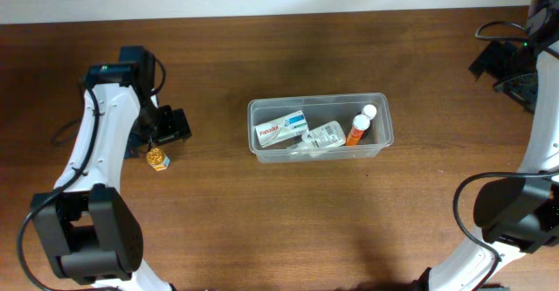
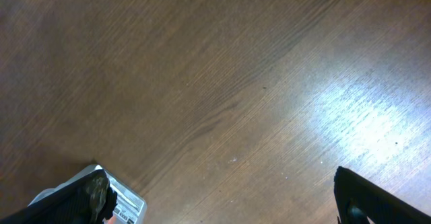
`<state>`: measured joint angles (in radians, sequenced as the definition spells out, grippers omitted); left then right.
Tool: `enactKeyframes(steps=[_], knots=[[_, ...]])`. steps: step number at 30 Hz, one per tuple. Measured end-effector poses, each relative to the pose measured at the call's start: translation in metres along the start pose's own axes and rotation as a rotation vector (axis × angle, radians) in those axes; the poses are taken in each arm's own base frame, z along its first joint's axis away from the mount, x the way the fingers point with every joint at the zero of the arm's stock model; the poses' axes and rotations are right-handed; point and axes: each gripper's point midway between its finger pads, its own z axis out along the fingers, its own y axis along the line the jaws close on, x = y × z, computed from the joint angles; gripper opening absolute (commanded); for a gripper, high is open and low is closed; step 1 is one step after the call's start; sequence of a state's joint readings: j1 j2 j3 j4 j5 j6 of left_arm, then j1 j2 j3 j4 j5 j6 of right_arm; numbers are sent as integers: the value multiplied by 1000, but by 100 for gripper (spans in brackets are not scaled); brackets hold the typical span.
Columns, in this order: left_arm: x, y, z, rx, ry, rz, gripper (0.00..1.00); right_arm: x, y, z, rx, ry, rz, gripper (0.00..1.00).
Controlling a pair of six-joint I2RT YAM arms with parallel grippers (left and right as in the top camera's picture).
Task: Pack container
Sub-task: 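Move the left gripper down over the gold-lidded jar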
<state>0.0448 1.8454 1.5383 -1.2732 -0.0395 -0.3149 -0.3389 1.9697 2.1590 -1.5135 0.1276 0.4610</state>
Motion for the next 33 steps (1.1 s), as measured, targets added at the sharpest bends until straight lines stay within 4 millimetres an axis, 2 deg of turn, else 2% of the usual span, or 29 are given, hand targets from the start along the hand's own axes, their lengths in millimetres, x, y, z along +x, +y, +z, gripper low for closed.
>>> enactKeyframes(steps=[7, 15, 24, 33], knots=[[7, 19, 26, 27, 51, -70, 99, 0, 0, 0, 0, 0, 0, 98], [-6, 30, 42, 54, 1, -93, 99, 0, 0, 0, 0, 0, 0, 98], [-25, 28, 48, 73, -85, -69, 99, 0, 0, 0, 0, 0, 0, 98], [-21, 29, 57, 71, -75, -63, 99, 0, 0, 0, 0, 0, 0, 98]])
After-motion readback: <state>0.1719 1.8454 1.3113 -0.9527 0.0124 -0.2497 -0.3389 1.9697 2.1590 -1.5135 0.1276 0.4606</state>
